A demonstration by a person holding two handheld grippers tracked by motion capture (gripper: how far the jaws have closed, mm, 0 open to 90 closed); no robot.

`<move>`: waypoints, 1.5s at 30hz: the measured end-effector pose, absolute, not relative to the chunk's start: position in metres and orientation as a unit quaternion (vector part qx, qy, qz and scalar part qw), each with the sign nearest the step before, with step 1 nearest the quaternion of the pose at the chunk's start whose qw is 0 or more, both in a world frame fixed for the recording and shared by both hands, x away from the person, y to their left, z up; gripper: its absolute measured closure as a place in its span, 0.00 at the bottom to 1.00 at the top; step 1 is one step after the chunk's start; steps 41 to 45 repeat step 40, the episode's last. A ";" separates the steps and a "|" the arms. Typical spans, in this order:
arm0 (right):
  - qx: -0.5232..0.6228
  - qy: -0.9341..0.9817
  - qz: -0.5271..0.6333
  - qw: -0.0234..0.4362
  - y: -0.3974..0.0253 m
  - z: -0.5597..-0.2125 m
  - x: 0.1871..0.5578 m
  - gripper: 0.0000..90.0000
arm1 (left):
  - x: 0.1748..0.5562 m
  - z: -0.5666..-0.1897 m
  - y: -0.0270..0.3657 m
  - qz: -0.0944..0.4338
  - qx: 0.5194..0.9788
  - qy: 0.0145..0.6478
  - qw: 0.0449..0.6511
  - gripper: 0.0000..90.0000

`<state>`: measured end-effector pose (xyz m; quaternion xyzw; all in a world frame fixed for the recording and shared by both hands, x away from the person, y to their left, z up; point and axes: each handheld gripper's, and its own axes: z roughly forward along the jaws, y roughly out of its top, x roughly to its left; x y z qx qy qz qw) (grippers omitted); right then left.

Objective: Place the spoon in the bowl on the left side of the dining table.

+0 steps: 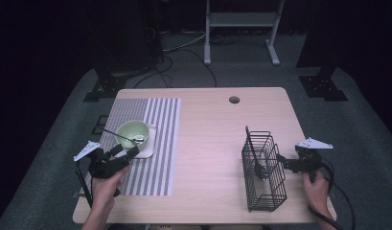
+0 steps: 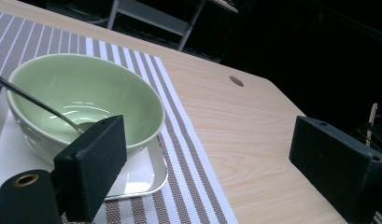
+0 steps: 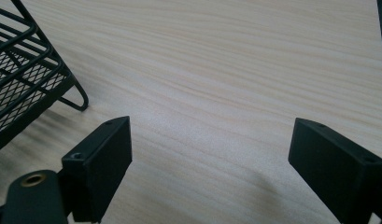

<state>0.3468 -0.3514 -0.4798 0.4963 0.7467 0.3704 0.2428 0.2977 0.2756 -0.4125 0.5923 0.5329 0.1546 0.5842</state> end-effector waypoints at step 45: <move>0.492 0.745 0.385 0.236 -0.351 -0.479 0.344 0.14 | 0.291 -0.431 0.217 0.141 0.647 0.487 0.569 0.11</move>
